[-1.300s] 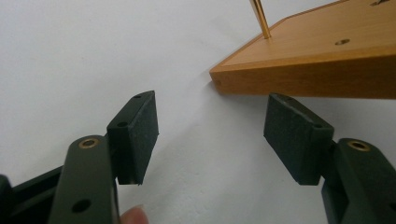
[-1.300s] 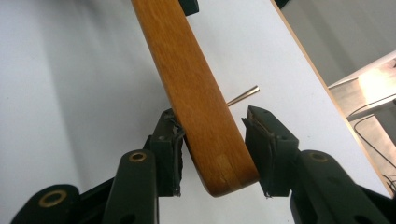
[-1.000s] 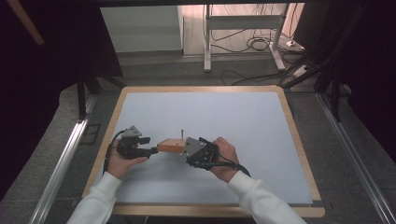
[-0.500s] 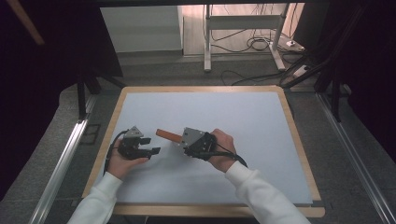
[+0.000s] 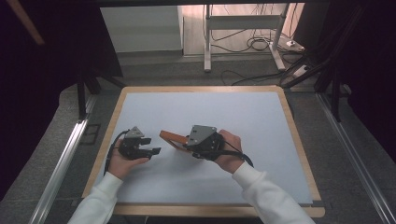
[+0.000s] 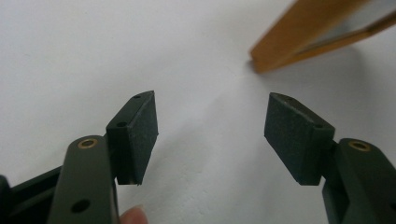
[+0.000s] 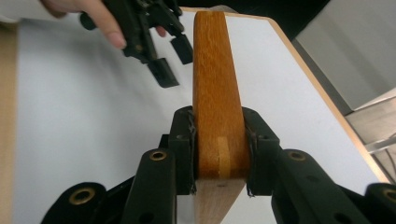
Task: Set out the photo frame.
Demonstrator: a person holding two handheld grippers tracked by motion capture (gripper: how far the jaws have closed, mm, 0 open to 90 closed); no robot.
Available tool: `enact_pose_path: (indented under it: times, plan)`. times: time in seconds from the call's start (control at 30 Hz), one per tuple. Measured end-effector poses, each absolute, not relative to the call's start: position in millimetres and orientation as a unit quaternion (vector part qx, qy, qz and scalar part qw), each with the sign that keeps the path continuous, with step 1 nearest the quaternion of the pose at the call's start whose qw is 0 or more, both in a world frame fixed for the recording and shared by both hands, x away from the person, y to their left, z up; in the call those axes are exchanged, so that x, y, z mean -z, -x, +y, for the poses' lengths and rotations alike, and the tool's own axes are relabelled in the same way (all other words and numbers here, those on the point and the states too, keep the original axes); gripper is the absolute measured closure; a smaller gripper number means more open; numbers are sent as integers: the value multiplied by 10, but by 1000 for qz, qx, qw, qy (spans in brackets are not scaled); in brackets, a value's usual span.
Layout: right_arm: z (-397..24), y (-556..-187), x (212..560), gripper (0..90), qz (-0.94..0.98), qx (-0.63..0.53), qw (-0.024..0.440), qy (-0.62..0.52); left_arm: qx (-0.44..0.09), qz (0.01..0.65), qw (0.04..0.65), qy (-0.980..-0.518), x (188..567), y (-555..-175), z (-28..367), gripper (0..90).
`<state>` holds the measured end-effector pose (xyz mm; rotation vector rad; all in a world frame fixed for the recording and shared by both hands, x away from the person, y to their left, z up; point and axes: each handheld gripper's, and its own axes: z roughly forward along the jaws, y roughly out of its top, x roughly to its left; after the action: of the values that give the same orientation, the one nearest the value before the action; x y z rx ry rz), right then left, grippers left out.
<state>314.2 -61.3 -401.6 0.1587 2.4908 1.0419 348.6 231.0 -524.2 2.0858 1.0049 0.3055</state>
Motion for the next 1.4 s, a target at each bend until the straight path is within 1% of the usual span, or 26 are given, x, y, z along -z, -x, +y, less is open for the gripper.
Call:
enact_pose_path:
  times: [0.23, 0.4, 0.7, 0.8, 1.0, 1.13, 1.3, 1.4]
  plan:
    - [-745, -2991, 3955, 692, 898, -395, 188, -51, -119, 394, 391, -823, 5247, -3487, 2293, 340]
    - [-799, -3046, 3963, 689, 897, -400, 178, -57, -120, 392, 390, -824, 5247, -3486, 2286, 339]
    - [-882, -3270, 3974, 659, 890, -395, 204, -99, -118, 392, 390, -825, 5251, -3490, 2276, 335]
    - [-911, -3345, 3993, 636, 890, -393, 208, -106, -118, 393, 389, -824, 5253, -3488, 2249, 333]
    - [-947, -3483, 4018, 590, 888, -391, 208, -123, -119, 394, 389, -824, 5242, -3489, 2250, 333]
    - [-964, -3587, 4059, 539, 888, -384, 215, -136, -121, 393, 389, -824, 5244, -3492, 2257, 333]
    - [-1010, -3715, 4098, 510, 885, -387, 204, -160, -122, 392, 390, -824, 5240, -3486, 2258, 334]
    - [-1008, -3753, 4118, 489, 885, -385, 208, -162, -122, 395, 393, -821, 5240, -3483, 2258, 333]
